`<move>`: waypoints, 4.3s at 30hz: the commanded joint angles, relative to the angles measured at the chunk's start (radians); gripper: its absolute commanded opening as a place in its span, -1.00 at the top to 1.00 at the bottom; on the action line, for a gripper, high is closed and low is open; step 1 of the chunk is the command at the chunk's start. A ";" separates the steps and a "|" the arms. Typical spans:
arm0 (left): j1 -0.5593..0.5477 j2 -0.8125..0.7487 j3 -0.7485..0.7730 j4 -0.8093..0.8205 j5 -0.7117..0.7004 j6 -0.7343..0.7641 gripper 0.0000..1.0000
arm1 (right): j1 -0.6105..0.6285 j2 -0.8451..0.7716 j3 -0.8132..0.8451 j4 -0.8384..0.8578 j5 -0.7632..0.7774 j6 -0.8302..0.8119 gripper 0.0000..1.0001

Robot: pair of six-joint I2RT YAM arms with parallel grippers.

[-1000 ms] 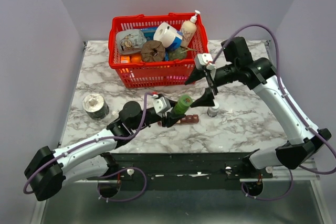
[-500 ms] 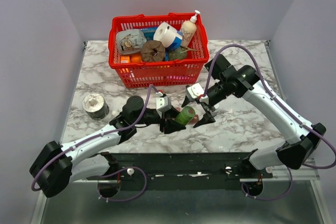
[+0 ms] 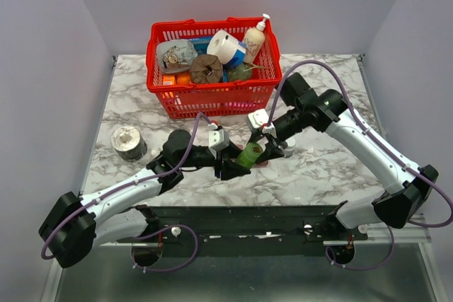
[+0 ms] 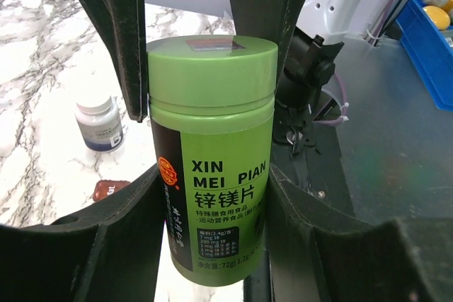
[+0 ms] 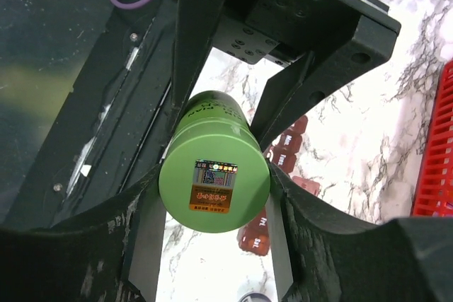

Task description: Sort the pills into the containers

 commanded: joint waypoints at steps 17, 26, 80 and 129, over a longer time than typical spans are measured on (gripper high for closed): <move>-0.096 -0.037 0.046 -0.025 -0.690 0.209 1.00 | 0.004 0.098 -0.059 0.211 -0.020 0.648 0.50; -0.095 -0.059 0.044 -0.123 -0.625 0.246 1.00 | 0.002 0.089 -0.048 0.197 0.014 0.618 0.07; -0.024 -0.404 -0.085 -0.474 -0.935 0.496 -0.97 | -0.650 0.877 0.503 1.064 0.902 1.018 0.45; 0.016 0.305 0.103 -0.678 -0.415 1.045 -0.58 | -0.257 -0.034 -0.553 0.969 0.170 0.714 0.03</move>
